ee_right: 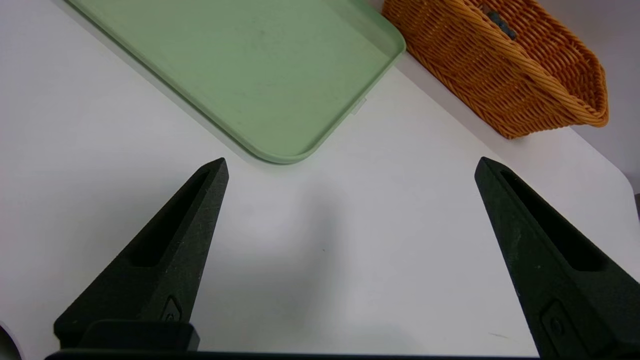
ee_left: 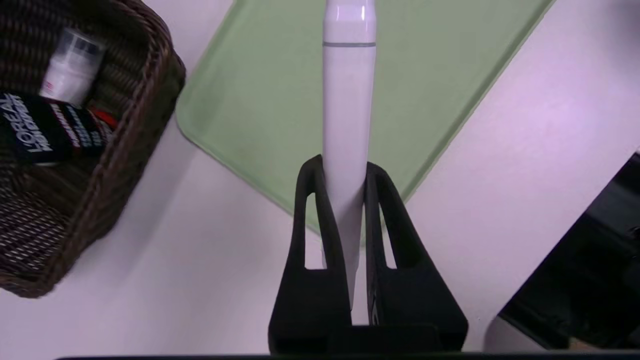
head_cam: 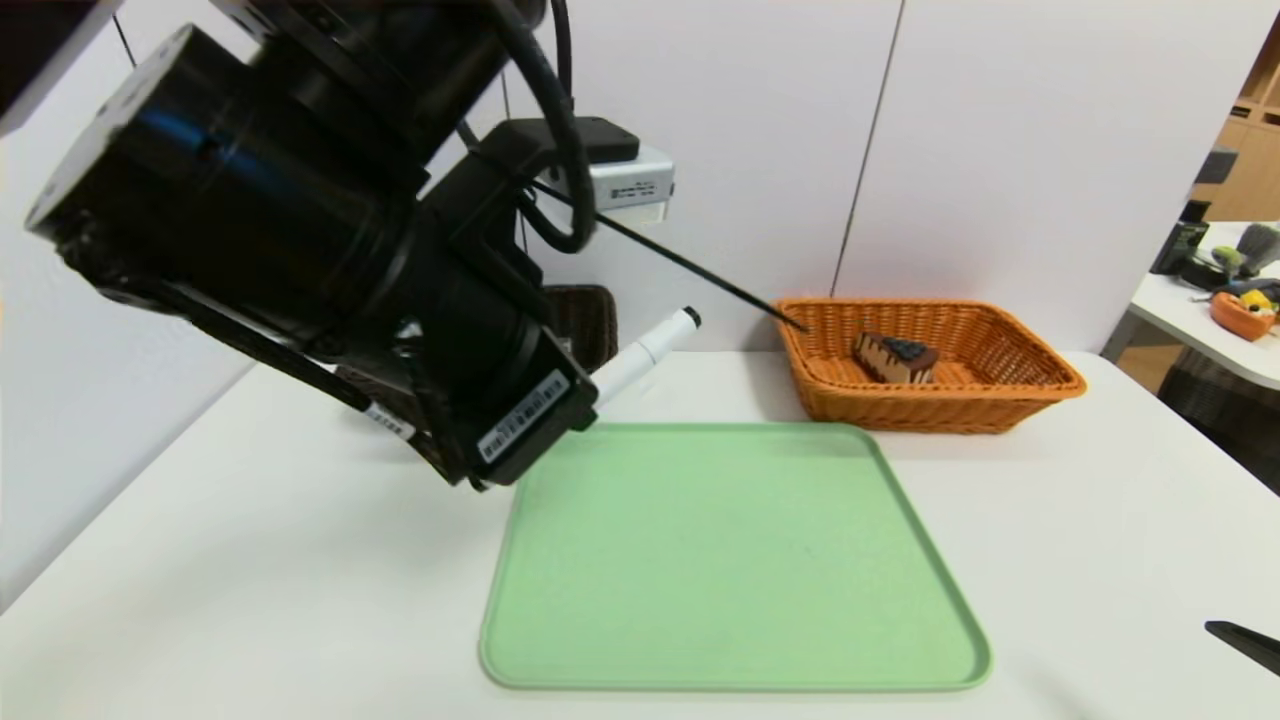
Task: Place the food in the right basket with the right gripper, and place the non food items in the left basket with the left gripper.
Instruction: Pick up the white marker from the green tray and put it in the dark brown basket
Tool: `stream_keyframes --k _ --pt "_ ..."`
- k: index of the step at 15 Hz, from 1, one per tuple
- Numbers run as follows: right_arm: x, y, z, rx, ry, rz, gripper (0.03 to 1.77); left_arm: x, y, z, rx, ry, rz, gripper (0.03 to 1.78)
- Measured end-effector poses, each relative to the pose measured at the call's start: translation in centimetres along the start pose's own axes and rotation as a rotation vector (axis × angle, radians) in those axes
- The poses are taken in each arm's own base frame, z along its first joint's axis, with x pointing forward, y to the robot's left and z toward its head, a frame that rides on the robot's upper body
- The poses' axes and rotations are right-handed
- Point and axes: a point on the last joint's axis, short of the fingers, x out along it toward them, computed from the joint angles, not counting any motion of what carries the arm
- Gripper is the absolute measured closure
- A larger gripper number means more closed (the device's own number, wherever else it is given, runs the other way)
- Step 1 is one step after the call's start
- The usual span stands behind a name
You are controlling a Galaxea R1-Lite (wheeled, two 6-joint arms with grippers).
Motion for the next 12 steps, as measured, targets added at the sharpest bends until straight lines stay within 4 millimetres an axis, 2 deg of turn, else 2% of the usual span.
stream_keyframes --k 6,9,12 --pt "0.0 0.1 -0.2 0.0 0.011 0.005 0.1 -0.4 6.1 -2.3 0.261 -0.006 0.002 1.66" --pt "0.0 0.2 -0.3 0.0 0.008 0.022 0.1 0.2 9.1 -3.4 0.387 0.019 0.023 1.66" --pt "0.0 0.2 -0.3 0.001 0.009 0.022 0.1 1.3 11.5 -4.2 0.43 0.057 0.053 1.66"
